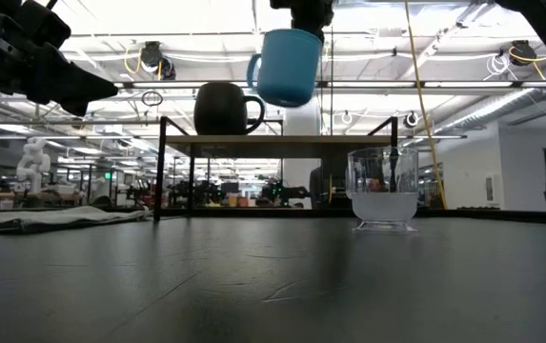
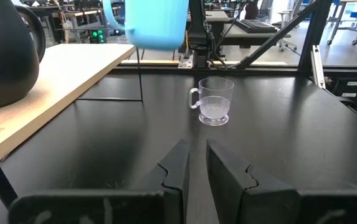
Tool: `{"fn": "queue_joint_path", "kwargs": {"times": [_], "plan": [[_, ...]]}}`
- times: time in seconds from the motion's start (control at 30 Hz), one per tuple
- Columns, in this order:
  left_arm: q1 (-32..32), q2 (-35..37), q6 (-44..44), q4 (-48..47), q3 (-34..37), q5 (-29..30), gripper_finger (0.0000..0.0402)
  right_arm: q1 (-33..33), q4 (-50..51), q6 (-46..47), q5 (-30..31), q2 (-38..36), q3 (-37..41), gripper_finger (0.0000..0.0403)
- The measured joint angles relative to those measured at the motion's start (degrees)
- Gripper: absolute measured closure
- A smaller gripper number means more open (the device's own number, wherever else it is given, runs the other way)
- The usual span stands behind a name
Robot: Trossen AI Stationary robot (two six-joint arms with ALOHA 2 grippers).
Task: Stack small to large cups/mugs on shelf
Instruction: Put the blue cup on the shelf
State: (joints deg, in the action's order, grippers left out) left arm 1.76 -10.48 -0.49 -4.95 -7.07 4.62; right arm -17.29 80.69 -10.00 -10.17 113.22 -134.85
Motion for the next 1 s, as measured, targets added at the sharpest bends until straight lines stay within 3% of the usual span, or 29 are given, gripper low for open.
{"fn": "queue_joint_path", "kwargs": {"times": [0.2,0.5,0.63,1.0], "plan": [[-0.02,0.0,-0.26,-0.03,0.0,-0.02,0.0346,0.32,-5.58,1.09,-0.28,-3.56,0.0,0.0403],[-0.02,0.02,-0.17,-1.46,0.0,-0.04,0.0346,1.35,-1.7,2.14,-0.01,-6.15,4.64,0.0403],[-0.01,0.0,-0.2,-1.45,0.0,-0.04,0.0346,1.15,-0.36,4.14,3.96,-10.33,7.89,0.0403],[-0.01,0.02,-0.23,-0.34,0.0,0.31,0.0346,0.19,-5.71,6.57,6.87,-24.17,21.62,0.0403]]}}
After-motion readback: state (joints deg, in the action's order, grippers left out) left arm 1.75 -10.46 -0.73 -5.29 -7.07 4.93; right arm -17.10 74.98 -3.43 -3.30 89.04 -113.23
